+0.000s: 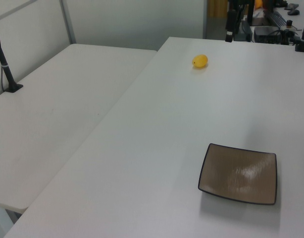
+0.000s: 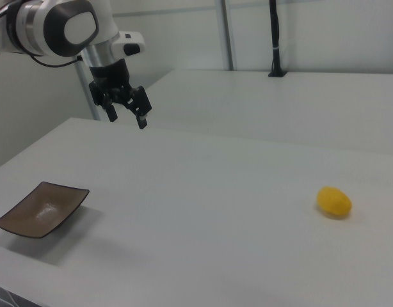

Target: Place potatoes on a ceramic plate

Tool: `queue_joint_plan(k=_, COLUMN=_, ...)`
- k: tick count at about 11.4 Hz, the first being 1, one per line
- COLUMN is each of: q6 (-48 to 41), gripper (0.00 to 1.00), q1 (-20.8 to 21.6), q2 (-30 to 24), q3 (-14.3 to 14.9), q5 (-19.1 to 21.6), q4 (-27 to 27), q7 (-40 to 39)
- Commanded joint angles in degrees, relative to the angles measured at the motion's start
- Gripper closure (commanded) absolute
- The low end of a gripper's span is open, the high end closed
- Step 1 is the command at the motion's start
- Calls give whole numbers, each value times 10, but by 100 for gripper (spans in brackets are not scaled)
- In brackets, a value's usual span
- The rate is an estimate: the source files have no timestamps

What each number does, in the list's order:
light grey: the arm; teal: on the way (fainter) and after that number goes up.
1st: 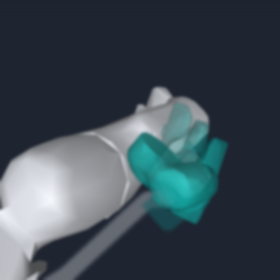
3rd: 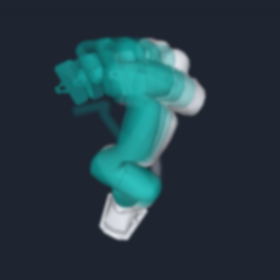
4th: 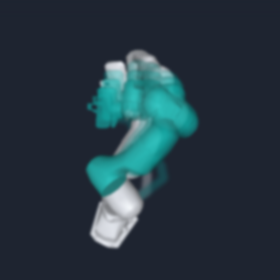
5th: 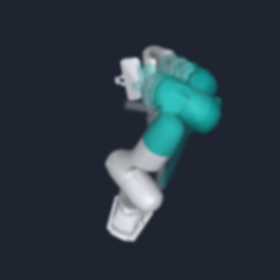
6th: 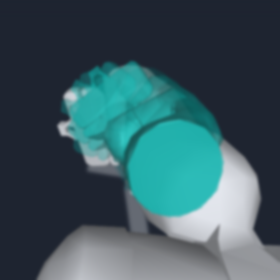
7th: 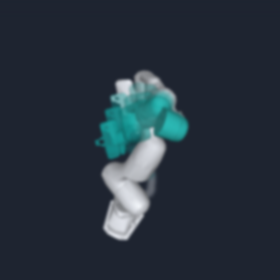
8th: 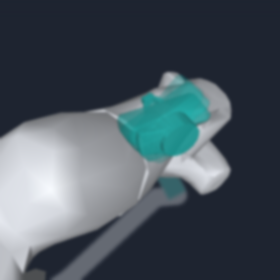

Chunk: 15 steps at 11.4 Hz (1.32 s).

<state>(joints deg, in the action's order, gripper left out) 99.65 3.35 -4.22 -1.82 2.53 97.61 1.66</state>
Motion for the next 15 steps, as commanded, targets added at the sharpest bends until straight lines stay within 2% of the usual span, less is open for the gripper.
queue_joint_plan(k=1, q6=1, gripper=0, q1=6, q2=-7, q3=7, q5=-9, q4=6, q7=12)
queue_joint_plan(k=10, q6=5, gripper=0, q1=8, q2=0, q3=7, q5=-9, q4=6, q7=6)
queue_joint_plan(k=12, q6=5, gripper=0, q1=4, q2=0, q3=6, q5=-9, q4=5, q7=-48)
queue_joint_plan(k=15, q6=1, gripper=0, q1=-16, q2=0, q3=6, q5=-8, q4=6, q7=-201)
